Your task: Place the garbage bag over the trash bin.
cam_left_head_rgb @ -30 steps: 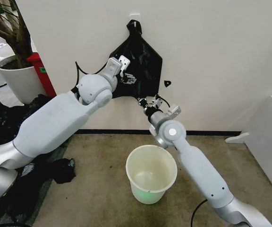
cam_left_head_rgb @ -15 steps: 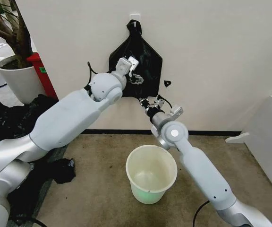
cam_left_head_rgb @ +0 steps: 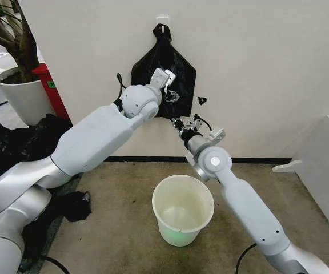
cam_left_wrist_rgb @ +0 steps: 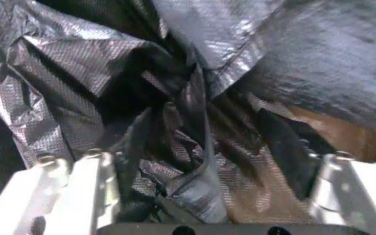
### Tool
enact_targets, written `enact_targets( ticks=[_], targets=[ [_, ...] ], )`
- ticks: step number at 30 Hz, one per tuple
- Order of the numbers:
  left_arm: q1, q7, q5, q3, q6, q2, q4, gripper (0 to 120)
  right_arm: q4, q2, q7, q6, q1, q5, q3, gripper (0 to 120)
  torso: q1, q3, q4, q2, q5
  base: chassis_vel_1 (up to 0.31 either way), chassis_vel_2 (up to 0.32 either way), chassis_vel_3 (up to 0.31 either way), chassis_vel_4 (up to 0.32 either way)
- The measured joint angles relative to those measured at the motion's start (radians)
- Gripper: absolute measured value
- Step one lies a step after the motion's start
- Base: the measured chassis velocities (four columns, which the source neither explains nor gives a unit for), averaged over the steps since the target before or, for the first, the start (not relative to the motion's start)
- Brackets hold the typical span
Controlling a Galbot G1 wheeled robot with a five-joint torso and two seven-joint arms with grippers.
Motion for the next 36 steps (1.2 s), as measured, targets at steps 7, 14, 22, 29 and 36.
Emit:
enact_targets(
  ticks=[7,14,22,29,36],
  targets=[
    [-0.003,-0.013,0.0,0.0,0.002,-0.005,0.023,41,0.005,-0.009,-0.001,0.0,-0.001,0.0,0.004,0,0.0,0.0,-0.0001,0.0,0.0,0.0,0.0,0.0,0.0],
    [-0.005,-0.042,-0.019,-0.004,0.002,-0.012,0.03,11,0.014,-0.022,-0.001,0.0,-0.005,0.0,0.008,0,0.0,0.0,0.0,0.0,0.0,0.0,0.0,0.0,0.0],
    [-0.007,-0.112,-0.068,-0.031,0.002,-0.015,0.004,0,0.019,-0.03,-0.002,-0.001,-0.014,-0.003,0.017,0,0.0,0.0,0.0,0.0,0.0,0.0,0.0,0.0,0.0],
    [-0.001,-0.187,-0.144,-0.08,-0.006,0.007,-0.058,0,0.026,-0.03,-0.007,-0.004,-0.026,-0.017,0.025,0,0.0,0.0,0.0,0.0,-0.0001,0.0,0.0,0.0,0.0],
    [0.014,-0.223,-0.197,-0.108,-0.046,0.046,-0.105,0,0.035,-0.039,-0.056,-0.031,-0.042,-0.105,0.03,0,0.0,0.0,0.0002,0.0,-0.0002,0.0,0.0,0.0,0.0]
  ],
)
